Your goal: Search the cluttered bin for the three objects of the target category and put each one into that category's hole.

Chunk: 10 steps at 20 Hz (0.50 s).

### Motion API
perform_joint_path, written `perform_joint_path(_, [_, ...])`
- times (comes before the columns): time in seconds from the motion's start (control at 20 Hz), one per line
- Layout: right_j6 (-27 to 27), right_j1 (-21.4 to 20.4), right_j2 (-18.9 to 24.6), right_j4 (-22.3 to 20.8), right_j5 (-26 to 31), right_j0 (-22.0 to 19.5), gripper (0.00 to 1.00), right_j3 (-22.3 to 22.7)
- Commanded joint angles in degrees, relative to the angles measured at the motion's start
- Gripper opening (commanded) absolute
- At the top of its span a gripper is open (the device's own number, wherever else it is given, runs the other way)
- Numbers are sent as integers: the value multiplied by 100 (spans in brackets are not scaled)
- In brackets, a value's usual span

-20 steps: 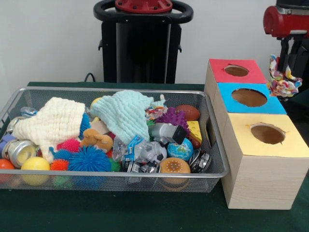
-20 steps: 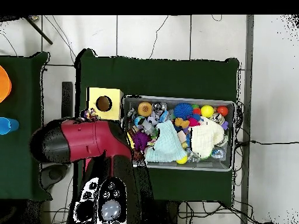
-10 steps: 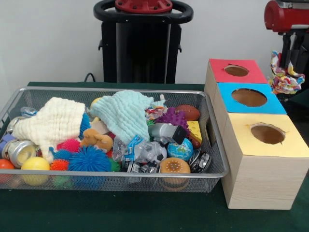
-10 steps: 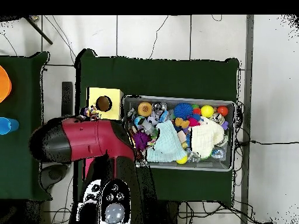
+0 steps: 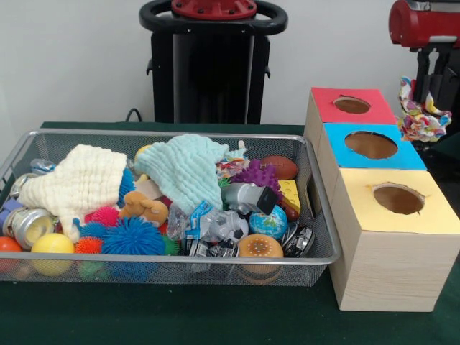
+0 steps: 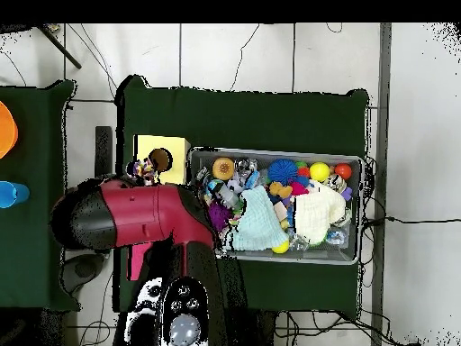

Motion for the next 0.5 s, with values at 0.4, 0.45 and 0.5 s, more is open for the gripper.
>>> perform_joint_path(0.4, [997,115,62,79,-421,-204,0,486])
perform_joint_path(0.45, [1001,128,55,71,-448,-204,0,489])
perform_joint_path(0.5, [1003,139,52,61,-492,-205,0,504])
